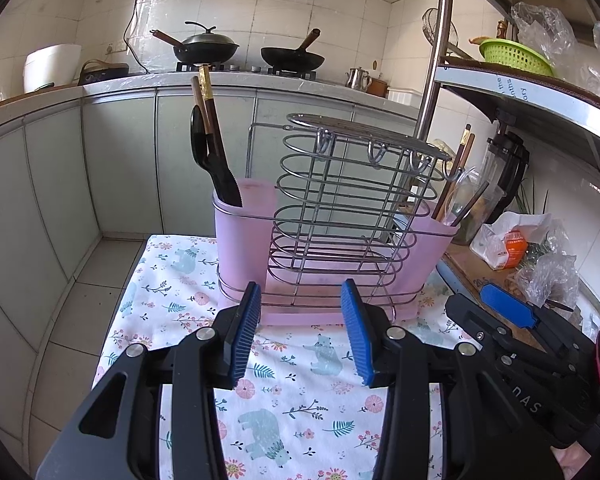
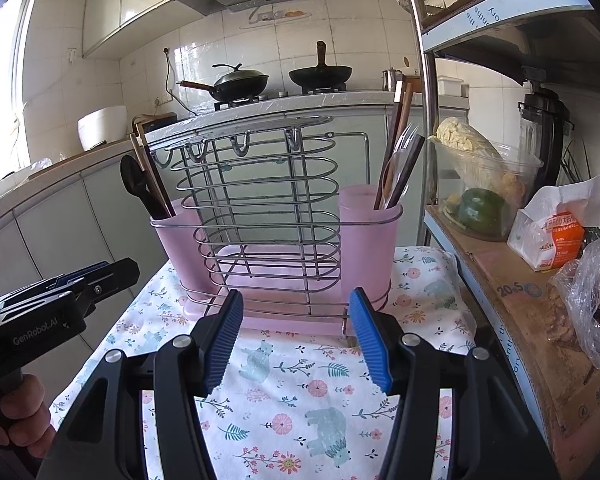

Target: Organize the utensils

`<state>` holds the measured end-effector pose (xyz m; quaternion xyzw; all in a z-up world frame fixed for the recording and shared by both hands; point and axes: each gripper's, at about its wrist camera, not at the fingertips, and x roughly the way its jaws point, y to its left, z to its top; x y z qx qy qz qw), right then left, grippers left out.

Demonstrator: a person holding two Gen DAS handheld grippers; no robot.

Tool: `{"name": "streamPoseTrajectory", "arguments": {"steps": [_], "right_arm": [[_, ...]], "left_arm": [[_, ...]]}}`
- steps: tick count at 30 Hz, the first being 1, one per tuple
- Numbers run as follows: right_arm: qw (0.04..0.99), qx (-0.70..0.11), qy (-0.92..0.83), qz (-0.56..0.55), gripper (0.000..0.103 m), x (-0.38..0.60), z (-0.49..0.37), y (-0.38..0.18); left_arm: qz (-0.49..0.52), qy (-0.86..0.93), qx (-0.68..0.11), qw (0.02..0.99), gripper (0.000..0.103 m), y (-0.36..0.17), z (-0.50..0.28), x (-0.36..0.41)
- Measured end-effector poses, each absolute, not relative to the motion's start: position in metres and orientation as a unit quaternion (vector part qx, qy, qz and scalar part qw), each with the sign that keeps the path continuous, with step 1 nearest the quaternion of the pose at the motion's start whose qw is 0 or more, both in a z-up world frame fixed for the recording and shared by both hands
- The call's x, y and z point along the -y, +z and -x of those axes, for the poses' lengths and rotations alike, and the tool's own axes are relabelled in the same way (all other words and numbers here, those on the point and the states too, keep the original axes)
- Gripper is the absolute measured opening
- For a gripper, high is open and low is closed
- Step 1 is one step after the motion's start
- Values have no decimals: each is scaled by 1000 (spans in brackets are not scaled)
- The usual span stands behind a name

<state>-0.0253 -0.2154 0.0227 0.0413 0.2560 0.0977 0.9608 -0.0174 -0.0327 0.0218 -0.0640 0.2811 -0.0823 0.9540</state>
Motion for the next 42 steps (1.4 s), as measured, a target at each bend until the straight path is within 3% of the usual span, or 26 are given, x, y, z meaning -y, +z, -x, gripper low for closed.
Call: {"name": "streamPoseTrajectory", "arguments": {"steps": [42], "right_arm": [[955, -276, 100, -35, 55, 218, 11, 10]], "left_arm": [[63, -75, -293, 951, 42, 10, 9, 28]]}}
